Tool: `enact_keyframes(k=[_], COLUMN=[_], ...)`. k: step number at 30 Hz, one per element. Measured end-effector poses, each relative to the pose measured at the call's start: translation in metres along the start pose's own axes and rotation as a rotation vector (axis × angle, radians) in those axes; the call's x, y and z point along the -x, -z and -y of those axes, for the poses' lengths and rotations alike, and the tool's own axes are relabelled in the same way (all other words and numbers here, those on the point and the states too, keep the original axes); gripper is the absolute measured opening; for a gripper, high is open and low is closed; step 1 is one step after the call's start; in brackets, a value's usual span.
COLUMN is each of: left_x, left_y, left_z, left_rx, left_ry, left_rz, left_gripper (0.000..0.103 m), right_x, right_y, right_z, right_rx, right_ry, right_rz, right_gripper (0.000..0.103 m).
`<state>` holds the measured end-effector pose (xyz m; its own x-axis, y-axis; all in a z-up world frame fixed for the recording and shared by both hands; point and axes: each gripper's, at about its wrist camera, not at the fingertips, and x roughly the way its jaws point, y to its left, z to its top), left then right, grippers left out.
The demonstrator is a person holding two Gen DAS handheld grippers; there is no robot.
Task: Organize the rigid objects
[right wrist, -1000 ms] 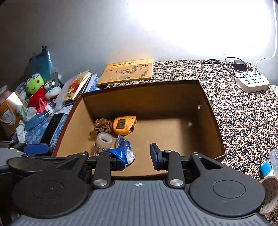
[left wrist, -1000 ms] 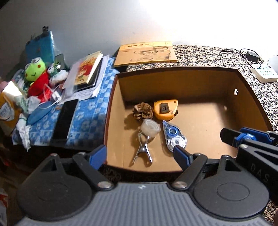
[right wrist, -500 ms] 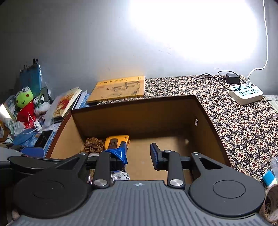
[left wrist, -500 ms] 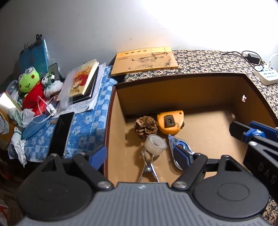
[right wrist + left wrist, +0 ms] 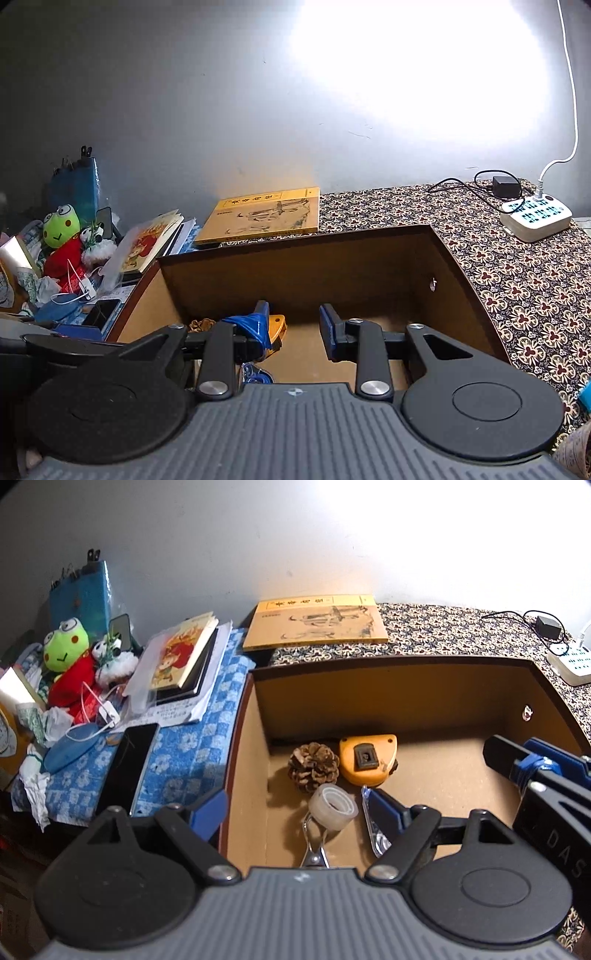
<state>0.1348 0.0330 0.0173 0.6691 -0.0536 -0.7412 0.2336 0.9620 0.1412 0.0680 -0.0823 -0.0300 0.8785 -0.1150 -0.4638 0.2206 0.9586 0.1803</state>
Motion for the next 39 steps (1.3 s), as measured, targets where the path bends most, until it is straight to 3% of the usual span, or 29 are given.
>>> enact_keyframes(k=[22, 39], left_x=[-0.010, -0.023], left_y=[0.003, 0.003], left_z=[0.015, 0.013], left_rx=[-0.026, -0.006], left_ry=[-0.022, 0.029], left_rz=[-0.014, -0.091], left_gripper=[0.081, 0.081], right_x=[-0.001, -0.008], right_y=[0.007, 0.008], right_z=[0.018, 0.015], right_rx=[-0.027, 0.004], right_ry=[0.002, -0.017], right_rz=[0.033, 0.004], right_gripper=[0.012, 0.012])
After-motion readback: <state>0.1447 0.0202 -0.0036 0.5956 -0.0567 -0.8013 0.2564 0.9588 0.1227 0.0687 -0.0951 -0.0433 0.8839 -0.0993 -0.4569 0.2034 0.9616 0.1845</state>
